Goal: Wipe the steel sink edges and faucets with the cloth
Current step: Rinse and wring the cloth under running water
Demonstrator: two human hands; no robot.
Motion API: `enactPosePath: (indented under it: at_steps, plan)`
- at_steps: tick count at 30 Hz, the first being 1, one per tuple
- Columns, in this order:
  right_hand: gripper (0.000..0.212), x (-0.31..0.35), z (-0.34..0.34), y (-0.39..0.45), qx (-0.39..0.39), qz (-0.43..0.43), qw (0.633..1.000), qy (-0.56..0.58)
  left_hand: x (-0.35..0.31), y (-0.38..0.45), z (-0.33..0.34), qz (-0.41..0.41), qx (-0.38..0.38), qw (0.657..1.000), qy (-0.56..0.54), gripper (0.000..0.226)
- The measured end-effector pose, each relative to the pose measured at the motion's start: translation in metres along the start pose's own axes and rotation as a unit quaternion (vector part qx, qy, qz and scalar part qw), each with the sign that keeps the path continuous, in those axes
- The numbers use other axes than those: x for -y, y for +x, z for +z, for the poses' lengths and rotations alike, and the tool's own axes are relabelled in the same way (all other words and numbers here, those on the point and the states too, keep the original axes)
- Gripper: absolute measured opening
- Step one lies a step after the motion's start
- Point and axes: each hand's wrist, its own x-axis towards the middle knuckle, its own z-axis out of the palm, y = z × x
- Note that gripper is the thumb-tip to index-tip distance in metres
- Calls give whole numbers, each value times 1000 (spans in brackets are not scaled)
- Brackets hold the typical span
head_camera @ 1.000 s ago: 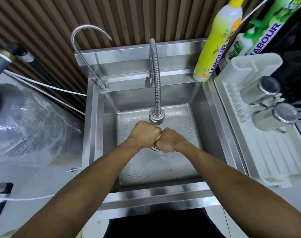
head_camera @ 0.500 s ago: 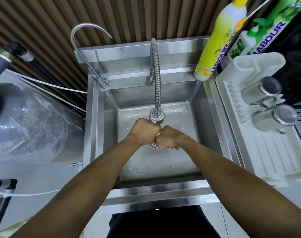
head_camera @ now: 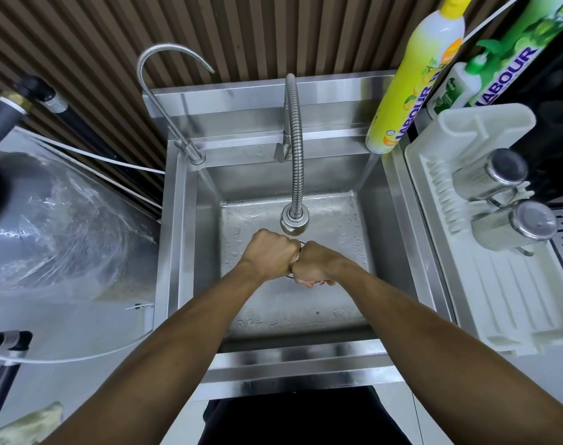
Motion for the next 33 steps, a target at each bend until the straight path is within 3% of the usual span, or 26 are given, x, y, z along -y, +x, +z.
enactPosePath:
  at_steps: [14, 24, 28, 30, 33]
  plan:
    - [12, -6, 15, 14, -170, -34, 971, -163, 1, 0, -4, -46, 24, 997, -59, 17]
    - [3, 6, 19, 20, -202, -44, 964, -169, 13, -2, -2, -59, 27, 994, -86, 22]
    - [28, 3, 24, 18, -232, -48, 940, -245, 19, -5, 2, -38, 33, 980, -194, 22]
    - [31, 0, 25, 15, -241, -46, 941, -234, 19, -8, 4, -29, 20, 975, -217, 21]
    - [23, -5, 29, 13, -220, -33, 966, -129, 22, -16, 6, -32, -6, 968, -248, 26]
